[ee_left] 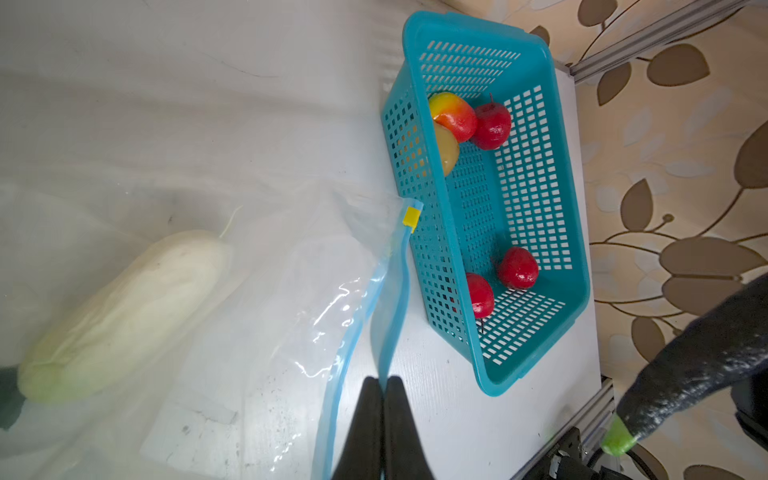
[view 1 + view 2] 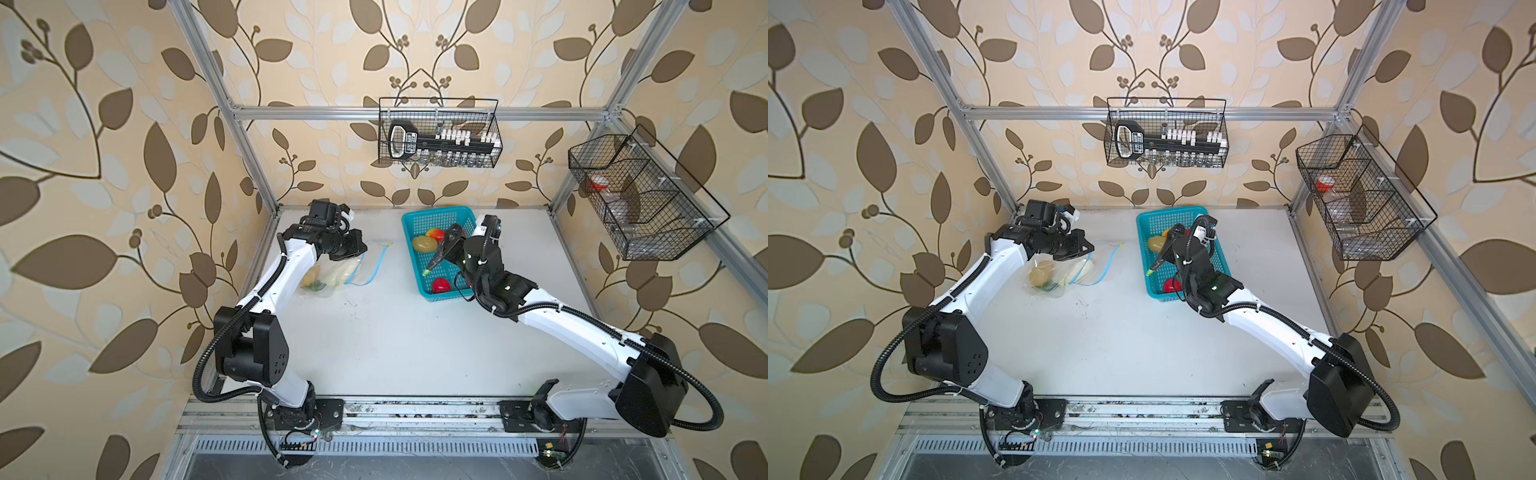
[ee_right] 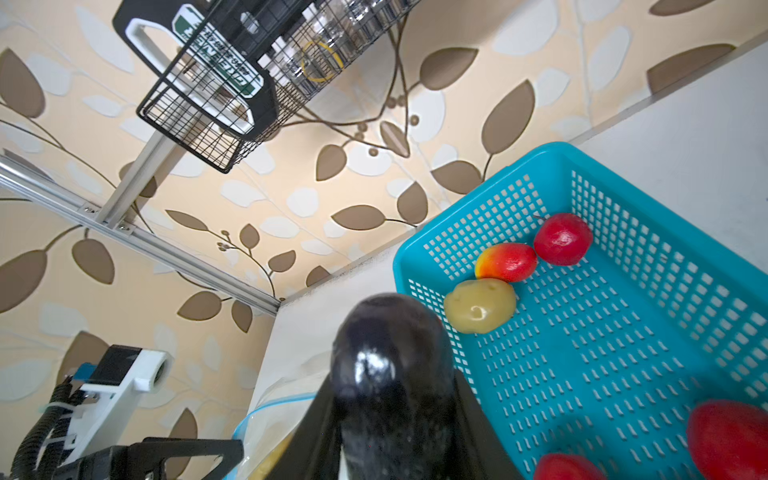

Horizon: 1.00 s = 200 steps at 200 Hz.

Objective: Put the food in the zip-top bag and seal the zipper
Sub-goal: 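Carry the eggplant out of the basket toward the bag opening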

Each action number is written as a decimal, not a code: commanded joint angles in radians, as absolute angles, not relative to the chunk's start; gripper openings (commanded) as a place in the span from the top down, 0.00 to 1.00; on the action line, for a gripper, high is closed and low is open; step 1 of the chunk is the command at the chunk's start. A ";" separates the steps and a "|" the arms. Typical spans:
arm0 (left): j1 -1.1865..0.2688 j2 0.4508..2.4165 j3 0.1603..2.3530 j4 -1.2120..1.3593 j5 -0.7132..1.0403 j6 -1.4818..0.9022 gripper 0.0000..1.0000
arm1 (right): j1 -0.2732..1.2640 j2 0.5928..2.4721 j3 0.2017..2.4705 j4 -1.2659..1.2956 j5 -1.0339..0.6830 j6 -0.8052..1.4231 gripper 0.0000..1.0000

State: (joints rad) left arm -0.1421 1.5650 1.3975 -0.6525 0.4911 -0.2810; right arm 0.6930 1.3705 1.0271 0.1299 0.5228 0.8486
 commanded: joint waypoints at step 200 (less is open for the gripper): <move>-0.138 1.559 1.445 -0.626 0.636 -0.346 1.00 | 0.880 1.616 1.046 0.619 0.598 0.722 1.00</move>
State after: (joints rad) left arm -0.1425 1.5925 1.4235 -0.6502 0.5823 -0.3588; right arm 0.8642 1.5761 0.9997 0.5453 0.5701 0.7242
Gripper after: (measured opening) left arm 0.049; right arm 0.338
